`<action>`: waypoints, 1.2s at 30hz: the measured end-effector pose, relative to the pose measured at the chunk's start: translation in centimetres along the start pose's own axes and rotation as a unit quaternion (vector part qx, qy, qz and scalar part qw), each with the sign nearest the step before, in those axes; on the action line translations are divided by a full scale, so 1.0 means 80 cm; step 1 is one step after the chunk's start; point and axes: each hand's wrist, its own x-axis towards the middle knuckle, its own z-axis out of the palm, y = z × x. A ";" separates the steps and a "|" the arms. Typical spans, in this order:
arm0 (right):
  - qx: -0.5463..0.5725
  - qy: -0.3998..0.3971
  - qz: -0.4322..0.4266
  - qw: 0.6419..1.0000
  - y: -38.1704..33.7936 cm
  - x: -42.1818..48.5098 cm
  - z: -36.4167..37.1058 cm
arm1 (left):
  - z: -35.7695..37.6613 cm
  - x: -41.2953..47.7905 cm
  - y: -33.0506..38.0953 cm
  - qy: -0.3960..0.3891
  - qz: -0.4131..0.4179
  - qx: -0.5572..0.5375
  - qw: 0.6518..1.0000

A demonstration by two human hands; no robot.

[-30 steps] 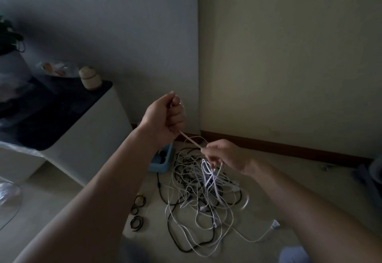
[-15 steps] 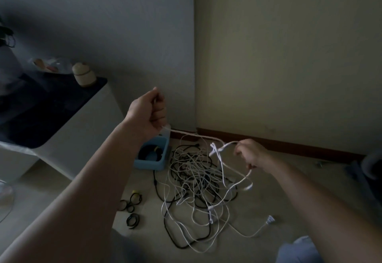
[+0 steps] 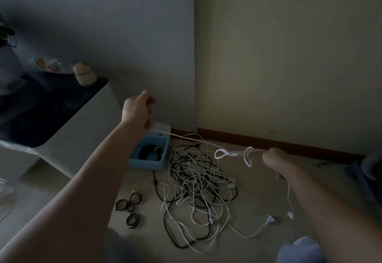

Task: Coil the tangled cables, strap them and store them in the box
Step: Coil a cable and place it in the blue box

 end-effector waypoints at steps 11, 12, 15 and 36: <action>0.178 -0.427 -0.387 0.798 -0.135 -0.118 0.024 | 0.084 -0.069 0.001 -0.272 -0.152 -0.177 0.934; 0.180 -0.454 -0.398 0.776 -0.139 -0.123 0.030 | 0.082 -0.068 0.003 -0.276 -0.149 -0.190 0.930; 0.222 -0.451 -0.368 0.782 -0.130 -0.110 0.043 | 0.065 -0.055 0.010 -0.273 -0.138 -0.227 0.925; 0.423 -0.162 -0.256 0.854 -0.113 -0.063 -0.009 | 0.027 -0.062 -0.010 -0.426 -0.252 0.044 0.868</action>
